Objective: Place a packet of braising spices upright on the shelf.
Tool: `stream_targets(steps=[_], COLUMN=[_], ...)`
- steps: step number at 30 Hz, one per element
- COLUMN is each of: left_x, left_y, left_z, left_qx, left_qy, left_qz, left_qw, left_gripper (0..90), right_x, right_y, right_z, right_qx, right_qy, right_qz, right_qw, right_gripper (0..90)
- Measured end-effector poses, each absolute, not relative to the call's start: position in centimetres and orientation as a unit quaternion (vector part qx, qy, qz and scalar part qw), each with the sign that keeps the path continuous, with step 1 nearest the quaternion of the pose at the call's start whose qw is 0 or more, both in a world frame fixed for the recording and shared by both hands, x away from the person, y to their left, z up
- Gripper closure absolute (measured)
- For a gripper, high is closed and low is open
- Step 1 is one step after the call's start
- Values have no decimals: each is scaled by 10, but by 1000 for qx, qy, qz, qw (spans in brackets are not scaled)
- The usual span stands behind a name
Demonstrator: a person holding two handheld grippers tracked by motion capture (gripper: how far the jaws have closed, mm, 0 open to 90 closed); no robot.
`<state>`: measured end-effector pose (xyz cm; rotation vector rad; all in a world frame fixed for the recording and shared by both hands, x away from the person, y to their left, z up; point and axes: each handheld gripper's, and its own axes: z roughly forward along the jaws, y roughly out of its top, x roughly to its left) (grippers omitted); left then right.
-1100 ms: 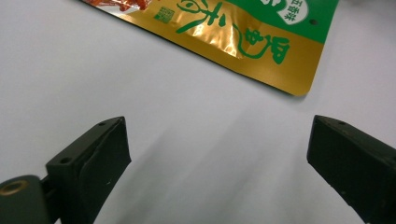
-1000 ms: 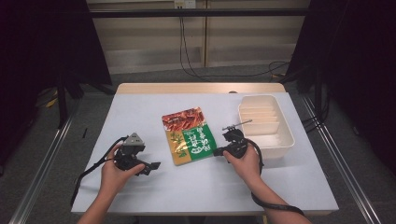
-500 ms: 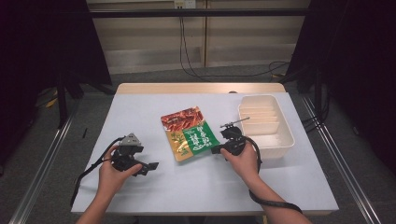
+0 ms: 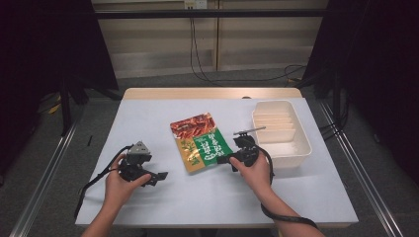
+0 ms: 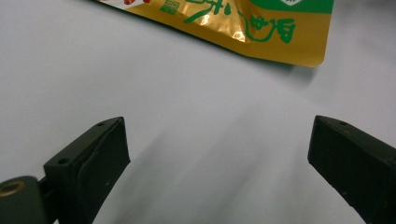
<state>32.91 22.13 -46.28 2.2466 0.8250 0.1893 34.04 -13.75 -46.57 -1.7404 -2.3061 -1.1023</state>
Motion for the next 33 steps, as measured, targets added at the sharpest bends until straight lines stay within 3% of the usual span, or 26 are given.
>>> stream_targets(steps=[4, 5, 7, 9, 10, 11, 15, 24, 33], left_x=[330, 330, 330, 330, 330, 330, 330, 331, 330], left_y=[221, 222, 222, 222, 222, 222, 222, 223, 223], left_z=[-463, -462, -462, -462, -462, -462, -462, -462, -460], left_qx=[873, 874, 874, 875, 874, 874, 873, 874, 874], left_qy=[324, 323, 324, 323, 323, 325, 324, 321, 321], left_qz=[83, 83, 87, 86, 88, 84, 85, 87, 94], left_qw=[356, 353, 352, 351, 351, 352, 355, 353, 352], left_gripper=[50, 51, 51, 51, 51, 52, 53, 53, 53], right_x=[345, 348, 348, 352, 352, 354, 358, 384, 414], right_y=[-132, -129, -128, -127, -127, -129, -130, -128, -132], right_z=[-470, -470, -468, -468, -468, -468, -463, -442, -436], right_qx=[-569, -565, -569, -570, -570, -576, -576, -570, -588], right_qy=[-743, -748, -746, -750, -750, -744, -748, -770, -765], right_qz=[-351, -348, -344, -335, -335, -337, -329, -286, -262], right_qw=[23, 20, 21, 24, 24, 32, 30, -13, -28], right_gripper=[438, 525, 553, 689, 689, 761, 824, 871, 899])
